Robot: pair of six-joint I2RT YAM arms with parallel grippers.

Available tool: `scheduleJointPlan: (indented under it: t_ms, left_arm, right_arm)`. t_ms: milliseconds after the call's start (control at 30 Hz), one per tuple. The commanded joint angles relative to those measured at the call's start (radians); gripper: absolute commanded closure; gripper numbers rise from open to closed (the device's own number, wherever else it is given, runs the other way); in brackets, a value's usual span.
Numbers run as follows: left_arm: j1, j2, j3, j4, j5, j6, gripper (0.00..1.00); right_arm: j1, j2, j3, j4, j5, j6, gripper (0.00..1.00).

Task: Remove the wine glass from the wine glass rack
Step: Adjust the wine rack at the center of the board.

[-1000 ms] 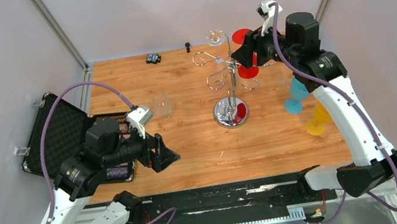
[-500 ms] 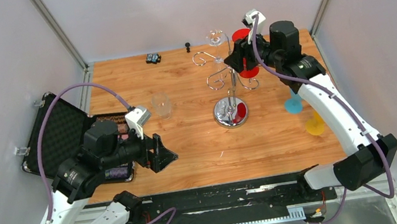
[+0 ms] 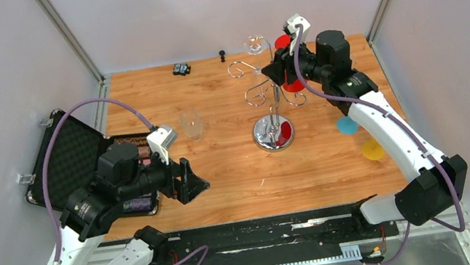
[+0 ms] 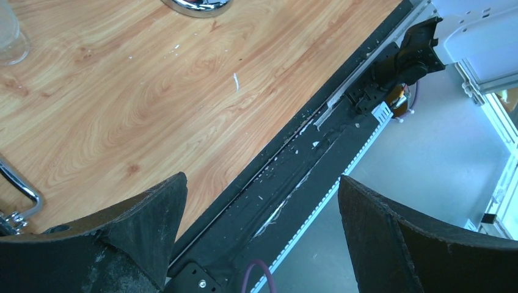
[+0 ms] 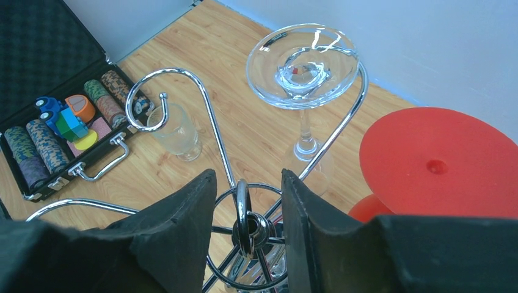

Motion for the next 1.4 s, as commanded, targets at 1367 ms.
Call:
scheduleJointPlan:
  t_ms: [1367]
  left_arm:
    - [-0.004,0.015,0.062,0.000,-0.015,0.009,0.00]
  right_arm:
    - [0.030,-0.072,-0.106,0.292,0.056,-0.004,0.73]
